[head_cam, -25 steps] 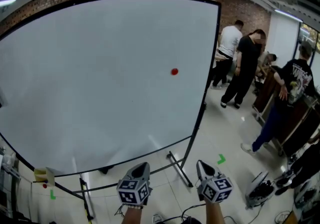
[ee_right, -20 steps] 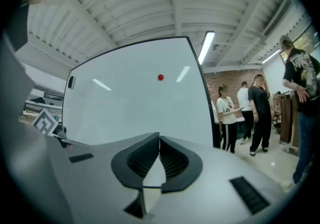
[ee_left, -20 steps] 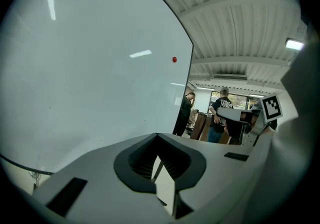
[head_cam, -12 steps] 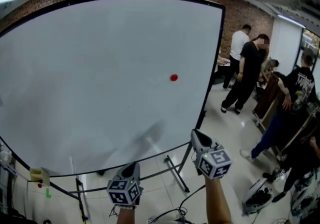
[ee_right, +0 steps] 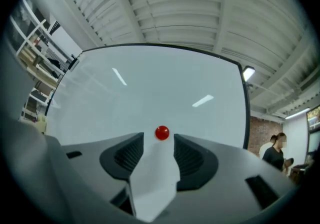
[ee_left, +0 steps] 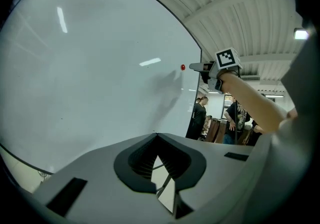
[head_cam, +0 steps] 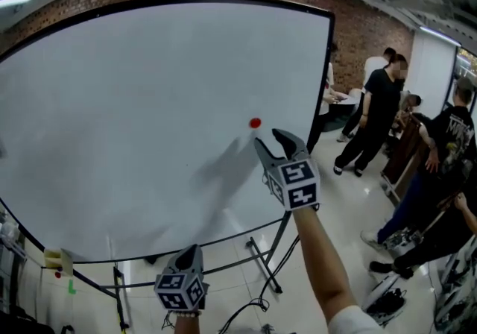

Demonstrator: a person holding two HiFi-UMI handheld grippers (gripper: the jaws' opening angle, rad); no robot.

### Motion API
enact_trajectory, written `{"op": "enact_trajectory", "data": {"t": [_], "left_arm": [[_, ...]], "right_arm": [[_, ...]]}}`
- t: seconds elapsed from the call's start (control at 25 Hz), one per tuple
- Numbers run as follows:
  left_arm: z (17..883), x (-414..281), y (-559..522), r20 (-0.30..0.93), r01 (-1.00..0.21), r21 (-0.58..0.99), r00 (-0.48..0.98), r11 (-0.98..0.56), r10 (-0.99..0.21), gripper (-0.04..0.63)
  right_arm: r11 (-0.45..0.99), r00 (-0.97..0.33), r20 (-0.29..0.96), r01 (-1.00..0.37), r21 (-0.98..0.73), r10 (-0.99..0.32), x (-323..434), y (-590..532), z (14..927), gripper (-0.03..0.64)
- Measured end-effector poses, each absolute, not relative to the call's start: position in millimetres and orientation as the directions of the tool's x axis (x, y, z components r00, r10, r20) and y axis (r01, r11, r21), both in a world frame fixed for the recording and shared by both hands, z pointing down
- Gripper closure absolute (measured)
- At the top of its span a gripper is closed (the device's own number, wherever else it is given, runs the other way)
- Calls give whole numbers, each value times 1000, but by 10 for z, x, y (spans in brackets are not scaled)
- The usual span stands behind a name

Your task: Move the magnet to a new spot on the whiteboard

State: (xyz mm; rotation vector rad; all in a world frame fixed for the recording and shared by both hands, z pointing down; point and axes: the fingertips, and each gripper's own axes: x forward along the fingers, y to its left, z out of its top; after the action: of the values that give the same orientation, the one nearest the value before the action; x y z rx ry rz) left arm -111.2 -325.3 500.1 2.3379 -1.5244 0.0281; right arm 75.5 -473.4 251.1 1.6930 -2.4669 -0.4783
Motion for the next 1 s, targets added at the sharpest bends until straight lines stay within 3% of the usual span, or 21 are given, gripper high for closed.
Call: {"op": "enact_trajectory", "data": {"t": [0.32, 1.0], "left_arm": [[5027, -1137, -3240, 206, -903, 279, 387, -325, -899, 606], [5024, -1187, -3254, 204, -908, 281, 374, -311, -905, 606]], "right_arm": [[292, -341, -40, -854, 430, -939, 624, -5097, 2432, 400], [287, -332, -20, -843, 455, -943, 552, -5248, 2488, 453]]}}
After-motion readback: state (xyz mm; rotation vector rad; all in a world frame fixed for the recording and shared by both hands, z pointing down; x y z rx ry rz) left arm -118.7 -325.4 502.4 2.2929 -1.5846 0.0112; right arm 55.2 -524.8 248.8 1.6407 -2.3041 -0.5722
